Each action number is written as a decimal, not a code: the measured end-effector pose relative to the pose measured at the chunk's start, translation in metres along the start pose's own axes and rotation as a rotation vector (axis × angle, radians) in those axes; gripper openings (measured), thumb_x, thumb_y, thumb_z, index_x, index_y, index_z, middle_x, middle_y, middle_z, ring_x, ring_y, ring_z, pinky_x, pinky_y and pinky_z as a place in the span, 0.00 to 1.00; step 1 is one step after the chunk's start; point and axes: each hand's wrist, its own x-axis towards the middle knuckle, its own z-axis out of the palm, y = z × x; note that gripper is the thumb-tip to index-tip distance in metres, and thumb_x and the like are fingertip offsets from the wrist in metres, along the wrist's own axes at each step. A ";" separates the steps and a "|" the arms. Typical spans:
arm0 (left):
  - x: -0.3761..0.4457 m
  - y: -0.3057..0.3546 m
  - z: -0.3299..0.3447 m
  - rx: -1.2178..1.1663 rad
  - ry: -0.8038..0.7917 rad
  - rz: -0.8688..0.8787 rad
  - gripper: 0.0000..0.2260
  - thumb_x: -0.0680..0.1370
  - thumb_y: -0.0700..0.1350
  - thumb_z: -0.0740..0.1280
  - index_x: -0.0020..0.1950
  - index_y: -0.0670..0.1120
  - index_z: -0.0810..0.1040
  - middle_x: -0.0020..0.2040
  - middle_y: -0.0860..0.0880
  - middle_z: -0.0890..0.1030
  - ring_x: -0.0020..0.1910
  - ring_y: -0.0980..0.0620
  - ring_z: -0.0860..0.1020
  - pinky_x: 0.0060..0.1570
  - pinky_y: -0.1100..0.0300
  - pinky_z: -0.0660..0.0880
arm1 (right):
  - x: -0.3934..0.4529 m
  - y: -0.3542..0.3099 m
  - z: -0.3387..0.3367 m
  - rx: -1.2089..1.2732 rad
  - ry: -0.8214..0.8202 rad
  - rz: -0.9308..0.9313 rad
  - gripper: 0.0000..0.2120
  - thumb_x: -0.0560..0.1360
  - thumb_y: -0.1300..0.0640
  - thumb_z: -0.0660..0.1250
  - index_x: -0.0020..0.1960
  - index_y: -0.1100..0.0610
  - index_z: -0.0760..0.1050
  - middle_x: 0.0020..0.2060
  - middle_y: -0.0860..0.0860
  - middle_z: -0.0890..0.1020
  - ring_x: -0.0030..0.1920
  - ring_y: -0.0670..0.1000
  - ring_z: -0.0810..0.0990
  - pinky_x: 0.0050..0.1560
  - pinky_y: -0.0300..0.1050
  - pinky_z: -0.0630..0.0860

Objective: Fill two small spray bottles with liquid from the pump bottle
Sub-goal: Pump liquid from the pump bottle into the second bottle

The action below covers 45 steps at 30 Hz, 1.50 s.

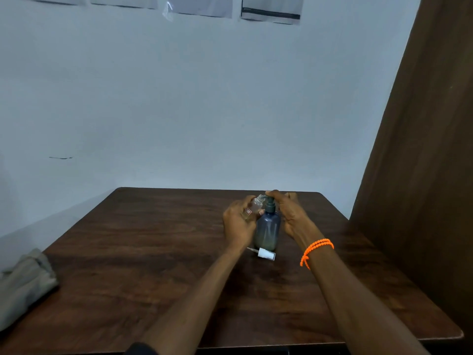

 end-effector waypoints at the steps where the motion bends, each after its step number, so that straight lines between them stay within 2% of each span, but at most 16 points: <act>1: 0.001 0.001 0.000 -0.011 -0.006 0.008 0.16 0.72 0.42 0.79 0.59 0.47 0.86 0.43 0.52 0.83 0.42 0.52 0.81 0.43 0.60 0.76 | 0.000 -0.003 0.001 -0.020 -0.001 -0.014 0.29 0.64 0.57 0.83 0.50 0.54 0.63 0.45 0.61 0.78 0.50 0.60 0.81 0.45 0.58 0.81; 4: 0.003 -0.003 0.001 -0.011 -0.013 0.017 0.14 0.72 0.42 0.79 0.57 0.48 0.86 0.43 0.51 0.84 0.41 0.52 0.82 0.43 0.56 0.78 | -0.003 0.005 -0.001 0.066 -0.034 0.044 0.25 0.71 0.60 0.81 0.57 0.55 0.67 0.49 0.68 0.81 0.47 0.61 0.83 0.36 0.55 0.84; 7: 0.001 -0.004 0.001 0.006 -0.017 0.004 0.15 0.72 0.44 0.79 0.58 0.49 0.86 0.43 0.49 0.84 0.41 0.51 0.82 0.43 0.56 0.78 | -0.004 0.003 0.001 0.086 -0.024 0.038 0.24 0.74 0.64 0.79 0.57 0.53 0.64 0.49 0.67 0.79 0.45 0.61 0.83 0.32 0.52 0.82; 10: 0.003 -0.003 0.000 -0.006 -0.010 0.019 0.15 0.72 0.43 0.79 0.58 0.49 0.86 0.42 0.50 0.84 0.41 0.52 0.82 0.42 0.58 0.77 | 0.001 -0.001 0.001 0.042 0.003 0.019 0.23 0.74 0.62 0.79 0.52 0.54 0.64 0.47 0.63 0.79 0.42 0.58 0.83 0.33 0.51 0.82; 13: 0.005 -0.004 0.000 0.020 -0.006 0.016 0.15 0.71 0.41 0.80 0.57 0.47 0.86 0.43 0.48 0.84 0.40 0.50 0.82 0.41 0.58 0.76 | 0.000 0.009 0.000 0.011 0.026 0.017 0.24 0.74 0.59 0.80 0.50 0.54 0.63 0.48 0.63 0.79 0.48 0.59 0.82 0.41 0.56 0.84; 17: 0.007 -0.002 -0.001 0.015 -0.019 0.046 0.15 0.71 0.41 0.80 0.58 0.47 0.86 0.43 0.48 0.85 0.41 0.51 0.81 0.42 0.59 0.76 | 0.003 -0.002 0.002 0.025 0.023 -0.013 0.23 0.73 0.61 0.80 0.52 0.55 0.64 0.46 0.61 0.79 0.44 0.57 0.82 0.36 0.51 0.82; 20: 0.010 -0.006 0.000 0.043 -0.033 0.052 0.13 0.71 0.41 0.79 0.56 0.48 0.87 0.41 0.50 0.84 0.40 0.52 0.81 0.42 0.55 0.78 | 0.001 0.007 0.001 0.018 0.030 0.011 0.26 0.70 0.57 0.83 0.52 0.55 0.65 0.50 0.66 0.81 0.48 0.60 0.83 0.41 0.57 0.84; 22: 0.009 -0.008 -0.001 0.051 -0.044 0.036 0.14 0.71 0.42 0.79 0.57 0.49 0.86 0.42 0.50 0.84 0.40 0.53 0.81 0.42 0.56 0.77 | -0.001 0.005 0.002 0.018 0.031 0.002 0.25 0.72 0.60 0.81 0.49 0.54 0.63 0.50 0.64 0.79 0.49 0.61 0.83 0.39 0.57 0.84; 25: 0.010 -0.007 -0.001 0.022 -0.050 0.045 0.15 0.72 0.44 0.79 0.58 0.49 0.86 0.43 0.50 0.84 0.41 0.52 0.81 0.42 0.56 0.78 | -0.003 -0.002 0.003 0.070 0.001 0.017 0.22 0.74 0.63 0.79 0.57 0.60 0.67 0.50 0.64 0.79 0.42 0.57 0.84 0.29 0.50 0.82; 27: 0.010 -0.007 -0.001 0.021 -0.048 0.059 0.14 0.72 0.43 0.79 0.57 0.49 0.86 0.42 0.49 0.84 0.41 0.51 0.81 0.43 0.54 0.78 | -0.007 0.004 0.001 0.109 -0.024 0.051 0.24 0.74 0.60 0.80 0.62 0.61 0.69 0.53 0.67 0.81 0.39 0.56 0.86 0.30 0.49 0.83; 29: 0.006 -0.007 -0.002 0.026 -0.041 0.054 0.14 0.72 0.42 0.79 0.56 0.48 0.86 0.41 0.48 0.84 0.40 0.49 0.81 0.42 0.52 0.79 | -0.009 0.006 0.000 0.076 -0.009 0.045 0.25 0.74 0.59 0.80 0.62 0.57 0.68 0.53 0.66 0.81 0.40 0.56 0.86 0.30 0.48 0.83; 33: 0.006 -0.003 -0.001 -0.001 -0.043 0.062 0.12 0.72 0.44 0.78 0.55 0.50 0.86 0.41 0.50 0.84 0.40 0.51 0.81 0.41 0.52 0.78 | -0.005 -0.001 0.002 0.060 0.014 0.008 0.26 0.72 0.59 0.81 0.62 0.62 0.70 0.50 0.64 0.80 0.44 0.58 0.83 0.30 0.47 0.83; 35: 0.006 -0.004 0.000 0.005 -0.045 0.056 0.12 0.72 0.44 0.78 0.55 0.50 0.86 0.41 0.50 0.84 0.40 0.50 0.81 0.41 0.51 0.78 | -0.007 0.003 0.002 0.043 0.026 0.028 0.25 0.73 0.58 0.81 0.60 0.58 0.68 0.51 0.65 0.81 0.48 0.59 0.84 0.31 0.48 0.84; 39: 0.008 -0.006 -0.004 0.003 -0.061 0.061 0.11 0.73 0.44 0.78 0.55 0.51 0.86 0.41 0.51 0.84 0.40 0.52 0.81 0.41 0.50 0.78 | -0.006 -0.004 0.005 0.047 0.011 0.015 0.23 0.75 0.63 0.78 0.61 0.56 0.67 0.55 0.67 0.81 0.44 0.58 0.83 0.28 0.46 0.82; 43: 0.008 -0.006 -0.003 0.012 -0.048 0.061 0.12 0.72 0.42 0.79 0.55 0.49 0.86 0.41 0.50 0.84 0.40 0.51 0.82 0.42 0.51 0.79 | -0.007 0.008 0.003 0.024 0.031 0.041 0.25 0.74 0.57 0.81 0.57 0.55 0.65 0.52 0.66 0.80 0.49 0.60 0.83 0.41 0.55 0.85; 45: 0.007 -0.006 -0.003 0.025 -0.058 0.046 0.13 0.72 0.43 0.79 0.56 0.49 0.86 0.42 0.50 0.84 0.41 0.51 0.81 0.42 0.51 0.79 | -0.009 0.006 0.002 0.021 0.045 0.027 0.25 0.74 0.59 0.80 0.55 0.55 0.64 0.50 0.64 0.78 0.50 0.59 0.81 0.34 0.51 0.84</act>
